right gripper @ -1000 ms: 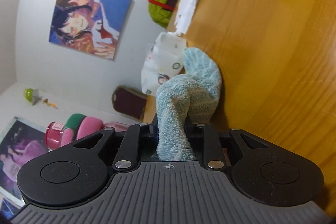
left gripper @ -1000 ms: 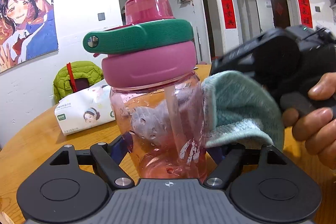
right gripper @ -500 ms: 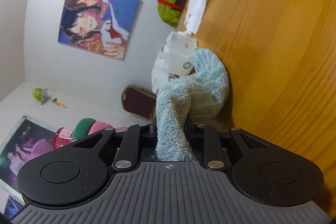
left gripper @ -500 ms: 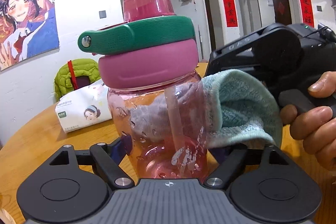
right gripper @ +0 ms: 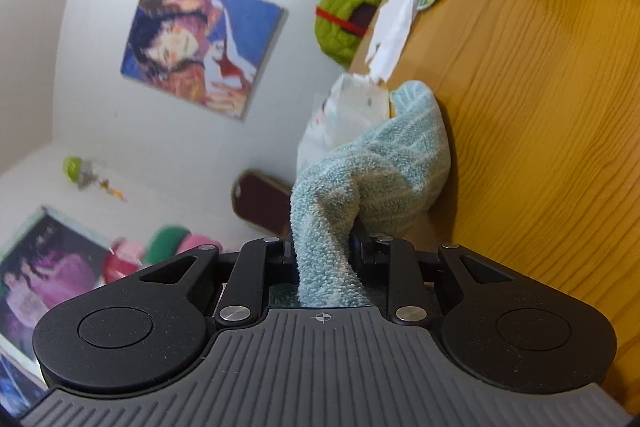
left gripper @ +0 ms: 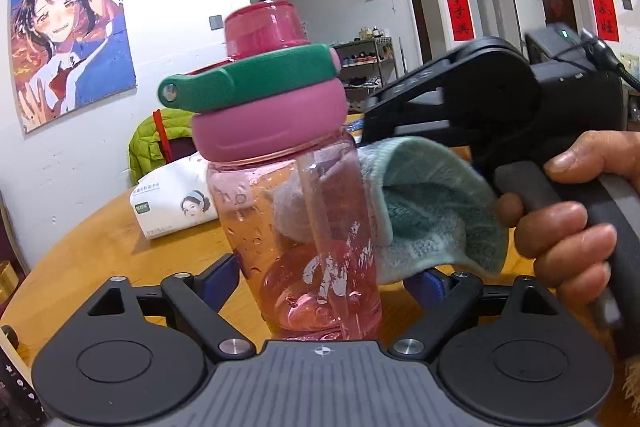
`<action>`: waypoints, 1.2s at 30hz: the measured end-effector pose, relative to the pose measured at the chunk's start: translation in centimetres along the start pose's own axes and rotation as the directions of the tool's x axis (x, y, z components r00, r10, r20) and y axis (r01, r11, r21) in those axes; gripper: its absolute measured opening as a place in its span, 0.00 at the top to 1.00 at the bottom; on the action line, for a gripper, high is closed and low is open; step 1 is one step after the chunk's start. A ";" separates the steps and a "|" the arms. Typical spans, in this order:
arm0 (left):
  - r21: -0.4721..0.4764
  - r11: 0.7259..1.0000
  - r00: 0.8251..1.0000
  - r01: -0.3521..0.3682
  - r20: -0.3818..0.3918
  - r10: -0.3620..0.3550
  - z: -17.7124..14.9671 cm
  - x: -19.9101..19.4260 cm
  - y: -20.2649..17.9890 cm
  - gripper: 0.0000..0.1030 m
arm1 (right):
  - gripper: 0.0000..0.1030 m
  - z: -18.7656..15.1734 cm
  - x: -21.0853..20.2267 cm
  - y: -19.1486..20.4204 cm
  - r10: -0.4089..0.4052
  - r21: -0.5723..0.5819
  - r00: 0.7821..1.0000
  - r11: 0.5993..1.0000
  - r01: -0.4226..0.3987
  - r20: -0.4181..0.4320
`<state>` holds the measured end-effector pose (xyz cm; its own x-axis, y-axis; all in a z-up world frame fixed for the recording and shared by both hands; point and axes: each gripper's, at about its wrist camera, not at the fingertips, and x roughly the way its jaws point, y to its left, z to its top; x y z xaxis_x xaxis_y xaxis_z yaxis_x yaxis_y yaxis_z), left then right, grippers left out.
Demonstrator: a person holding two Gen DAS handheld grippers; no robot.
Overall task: Clean container
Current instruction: 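Tilt the bottle with the left tool while the right tool scrubs its side, then wipe the towel across the bottle's side with the right tool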
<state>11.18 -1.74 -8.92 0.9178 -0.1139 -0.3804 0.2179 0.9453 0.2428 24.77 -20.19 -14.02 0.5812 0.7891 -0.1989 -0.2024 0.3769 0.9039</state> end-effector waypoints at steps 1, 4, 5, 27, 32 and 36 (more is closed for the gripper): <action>0.009 1.000 1.000 -0.003 0.002 0.003 0.0 0.1 -0.1 0.15 | 0.73 -0.1 0.1 0.2 -0.007 -0.008 1.000 1.000 0.007 0.002; 0.031 0.999 0.999 0.026 0.023 -0.027 0.3 1.3 0.5 0.19 | 0.73 -0.1 0.0 0.3 -0.012 -0.008 1.000 1.000 0.012 0.012; 0.026 0.998 0.998 0.050 0.029 -0.051 0.5 1.7 1.0 0.21 | 0.73 0.0 -0.1 0.3 -0.014 -0.007 1.000 1.000 0.014 0.016; -0.015 0.991 0.991 0.129 0.028 -0.129 -0.2 0.8 1.6 0.12 | 0.22 0.2 -2.8 4.3 -0.360 -0.322 0.916 0.858 0.400 0.177; -0.016 0.996 0.996 0.092 0.018 -0.092 -0.1 0.5 1.5 0.12 | 0.72 -1.6 0.6 4.4 -0.465 -0.474 0.868 0.733 0.488 0.174; -0.022 0.999 0.999 0.038 0.024 -0.038 0.1 0.2 1.3 0.11 | 0.75 -1.9 0.1 4.7 -0.468 -0.469 0.851 0.711 0.523 0.239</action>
<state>11.70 -0.56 -8.58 0.9167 -0.1571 -0.3675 0.2456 0.9468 0.2079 22.38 -17.47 -10.50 0.7778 0.3791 -0.5012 -0.2100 0.9085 0.3612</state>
